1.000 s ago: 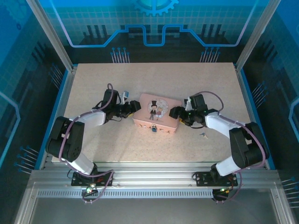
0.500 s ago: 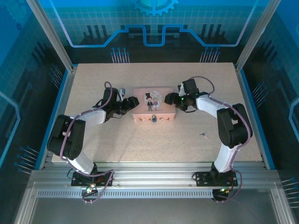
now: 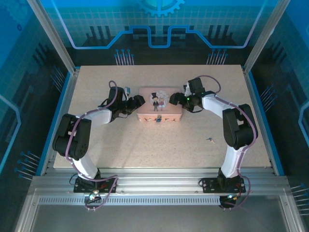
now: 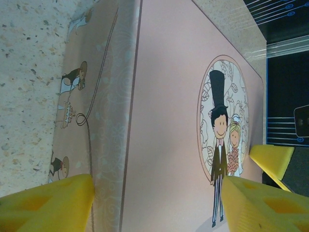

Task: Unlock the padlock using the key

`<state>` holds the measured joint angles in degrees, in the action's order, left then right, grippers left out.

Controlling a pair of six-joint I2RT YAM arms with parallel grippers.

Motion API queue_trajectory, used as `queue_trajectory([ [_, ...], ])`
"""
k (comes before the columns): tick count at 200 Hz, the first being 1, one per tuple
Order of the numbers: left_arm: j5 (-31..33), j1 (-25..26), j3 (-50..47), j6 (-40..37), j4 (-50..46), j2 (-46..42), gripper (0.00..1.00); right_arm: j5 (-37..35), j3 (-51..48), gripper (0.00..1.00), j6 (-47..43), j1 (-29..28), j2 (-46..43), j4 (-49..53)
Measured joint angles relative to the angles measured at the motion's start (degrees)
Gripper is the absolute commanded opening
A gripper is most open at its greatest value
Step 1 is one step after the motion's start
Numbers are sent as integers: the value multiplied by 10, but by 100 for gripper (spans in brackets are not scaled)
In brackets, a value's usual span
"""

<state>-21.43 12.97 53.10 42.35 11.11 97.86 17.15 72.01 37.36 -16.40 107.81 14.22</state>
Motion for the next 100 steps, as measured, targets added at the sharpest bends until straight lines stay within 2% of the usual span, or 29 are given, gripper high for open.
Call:
queue_trajectory([
  [46, 1, 10, -2, -4, -37, -28, 76, 1, -7, 86, -12, 8, -19, 20],
  [76, 9, 11, -17, -9, -67, -68, 76, -7, -27, 86, -24, 27, -64, 49],
  [100, 22, 12, -30, -22, -95, -108, 76, -43, -39, 84, -43, 35, -118, 94],
])
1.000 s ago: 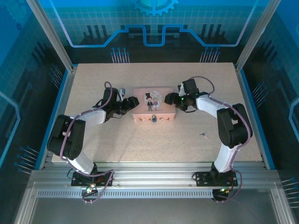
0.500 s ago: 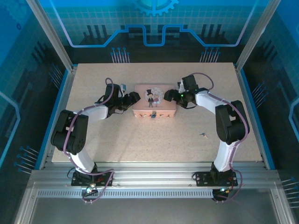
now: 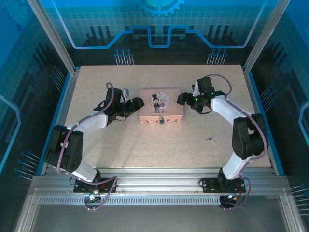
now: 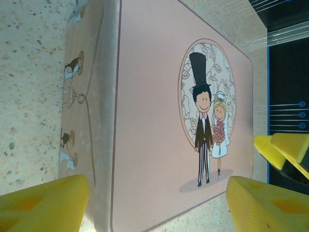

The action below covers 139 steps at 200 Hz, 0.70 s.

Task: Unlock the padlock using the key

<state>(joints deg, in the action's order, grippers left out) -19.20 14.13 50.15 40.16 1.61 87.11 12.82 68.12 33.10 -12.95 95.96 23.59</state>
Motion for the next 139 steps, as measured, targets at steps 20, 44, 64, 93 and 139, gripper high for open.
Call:
queue_trajectory([
  [20, 9, 1, -15, -7, -28, -41, 76, -40, -17, 82, -15, 1, -58, 45],
  [44, 21, 12, -41, -17, -56, -98, 76, -86, -54, 79, -26, 16, -126, 95],
  [64, 31, 38, -65, -20, -75, -142, 76, -125, -90, 76, -33, 39, -177, 141],
  [93, 50, 110, -103, -24, -77, -186, 76, -152, -130, 68, -38, 74, -224, 196],
  [139, 81, 249, -143, -10, -25, -187, 76, -153, -181, 56, -38, 111, -212, 223],
])
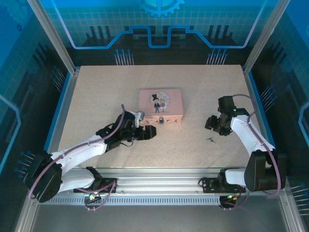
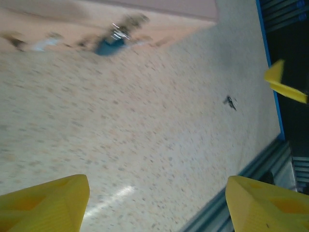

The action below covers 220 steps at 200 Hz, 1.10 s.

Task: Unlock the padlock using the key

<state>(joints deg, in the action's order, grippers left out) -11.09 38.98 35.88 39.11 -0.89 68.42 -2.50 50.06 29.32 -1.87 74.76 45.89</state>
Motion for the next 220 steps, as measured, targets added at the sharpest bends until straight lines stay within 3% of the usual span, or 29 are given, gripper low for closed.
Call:
queue_trajectory([
  [27, 10, 55, 6, 0, 37, 51, 75, 6, -21, 49, 2, 1, 36, -1],
  [67, 11, 89, 33, 2, 50, 124, 74, 12, -25, 42, 4, 1, 82, -10],
  [156, 10, 97, 43, 17, 77, 138, 74, 10, -24, 36, 4, 2, 125, -20],
  [220, 10, 97, 42, 30, 94, 141, 73, 10, -24, 18, 0, 5, 146, -33],
])
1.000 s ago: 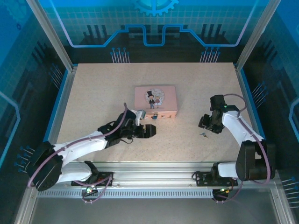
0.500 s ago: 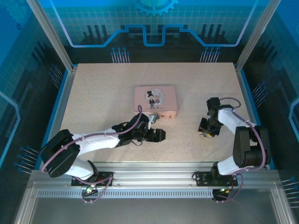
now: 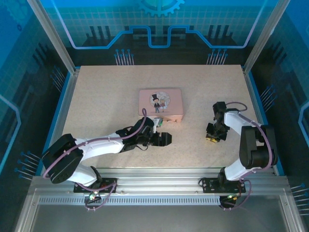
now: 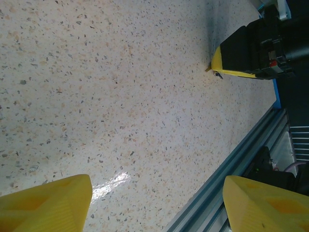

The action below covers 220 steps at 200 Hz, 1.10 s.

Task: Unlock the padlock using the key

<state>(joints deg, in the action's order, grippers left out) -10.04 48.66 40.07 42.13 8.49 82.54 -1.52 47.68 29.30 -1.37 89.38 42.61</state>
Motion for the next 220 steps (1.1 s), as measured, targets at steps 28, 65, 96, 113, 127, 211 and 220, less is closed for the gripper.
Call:
queue_trajectory([
  [28, 0, 0, -1, 0, 3, 0, 73, 2, 6, 5, -3, 3, 3, -2],
  [65, 0, 0, -2, 2, 9, 0, 73, 11, 7, 0, -3, 7, 2, -6],
  [96, 0, 0, -8, 11, 13, 0, 73, 32, 7, 0, -3, 7, -19, -8],
  [113, 0, 0, -9, 15, 15, 0, 73, 45, 8, 0, -3, 7, -53, -6],
  [127, 4, 0, -9, 15, 18, 0, 73, 58, 17, 0, -2, 7, -84, 0],
  [211, 18, -39, -8, 30, 17, -72, 69, 106, 120, 0, 26, -68, -190, 6],
  [220, 19, -48, -3, 30, 11, -81, 68, 109, 131, 0, 32, -84, -190, 6],
])
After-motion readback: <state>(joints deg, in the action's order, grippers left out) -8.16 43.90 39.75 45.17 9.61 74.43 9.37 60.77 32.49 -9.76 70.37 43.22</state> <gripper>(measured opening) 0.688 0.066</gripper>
